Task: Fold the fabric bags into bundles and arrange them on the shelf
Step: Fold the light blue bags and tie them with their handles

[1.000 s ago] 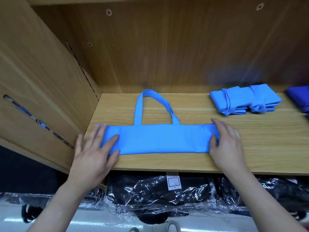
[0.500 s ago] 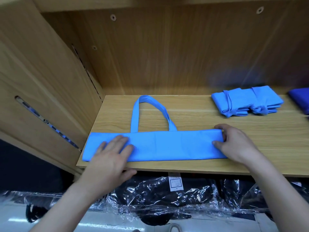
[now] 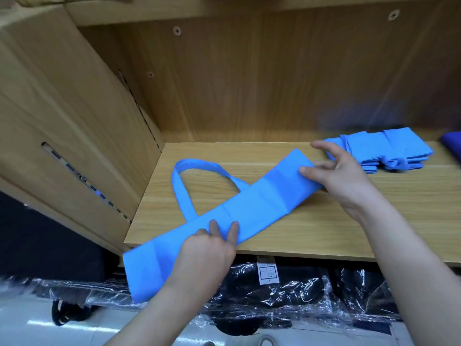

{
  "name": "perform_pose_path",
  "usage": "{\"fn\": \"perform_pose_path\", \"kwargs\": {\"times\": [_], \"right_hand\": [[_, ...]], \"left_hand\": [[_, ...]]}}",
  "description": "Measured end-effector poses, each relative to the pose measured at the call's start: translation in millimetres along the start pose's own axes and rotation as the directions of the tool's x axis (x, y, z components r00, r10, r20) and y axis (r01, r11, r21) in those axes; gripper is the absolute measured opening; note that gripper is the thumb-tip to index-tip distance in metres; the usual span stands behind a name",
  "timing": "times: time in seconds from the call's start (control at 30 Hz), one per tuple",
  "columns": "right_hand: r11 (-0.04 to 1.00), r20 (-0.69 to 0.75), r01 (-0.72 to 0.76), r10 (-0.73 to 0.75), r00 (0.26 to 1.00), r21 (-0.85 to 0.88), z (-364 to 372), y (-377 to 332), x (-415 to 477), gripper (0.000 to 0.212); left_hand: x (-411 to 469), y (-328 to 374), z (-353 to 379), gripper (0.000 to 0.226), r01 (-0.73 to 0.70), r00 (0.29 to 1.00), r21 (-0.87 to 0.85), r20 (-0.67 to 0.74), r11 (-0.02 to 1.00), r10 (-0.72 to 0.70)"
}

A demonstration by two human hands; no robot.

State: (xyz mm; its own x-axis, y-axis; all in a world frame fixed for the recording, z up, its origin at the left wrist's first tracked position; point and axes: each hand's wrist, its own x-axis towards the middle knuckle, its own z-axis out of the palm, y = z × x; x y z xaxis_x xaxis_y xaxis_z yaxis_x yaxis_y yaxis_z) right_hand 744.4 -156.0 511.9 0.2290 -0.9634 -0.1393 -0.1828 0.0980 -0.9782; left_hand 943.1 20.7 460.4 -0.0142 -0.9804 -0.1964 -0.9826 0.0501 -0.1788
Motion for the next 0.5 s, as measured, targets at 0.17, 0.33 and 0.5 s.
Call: {"fn": "perform_pose_path", "kwargs": {"times": [0.17, 0.33, 0.5], "right_hand": [[0.512, 0.097, 0.475, -0.601, 0.793, -0.716, 38, 9, -10, 0.068], [0.517, 0.653, 0.702, -0.316, 0.688, -0.490, 55, 54, -48, 0.060], [0.487, 0.674, 0.708, -0.284, 0.682, -0.511, 45, 70, -42, 0.054]], "left_hand": [[5, 33, -47, 0.027, 0.071, 0.989, -0.014, 0.130, 0.997, -0.069], [25, 26, -42, 0.025, 0.061, 0.995, -0.275, -0.062, 0.960, -0.081], [2, -26, -15, 0.046, -0.134, 0.987, -0.563, -0.152, 0.816, 0.057]]}}
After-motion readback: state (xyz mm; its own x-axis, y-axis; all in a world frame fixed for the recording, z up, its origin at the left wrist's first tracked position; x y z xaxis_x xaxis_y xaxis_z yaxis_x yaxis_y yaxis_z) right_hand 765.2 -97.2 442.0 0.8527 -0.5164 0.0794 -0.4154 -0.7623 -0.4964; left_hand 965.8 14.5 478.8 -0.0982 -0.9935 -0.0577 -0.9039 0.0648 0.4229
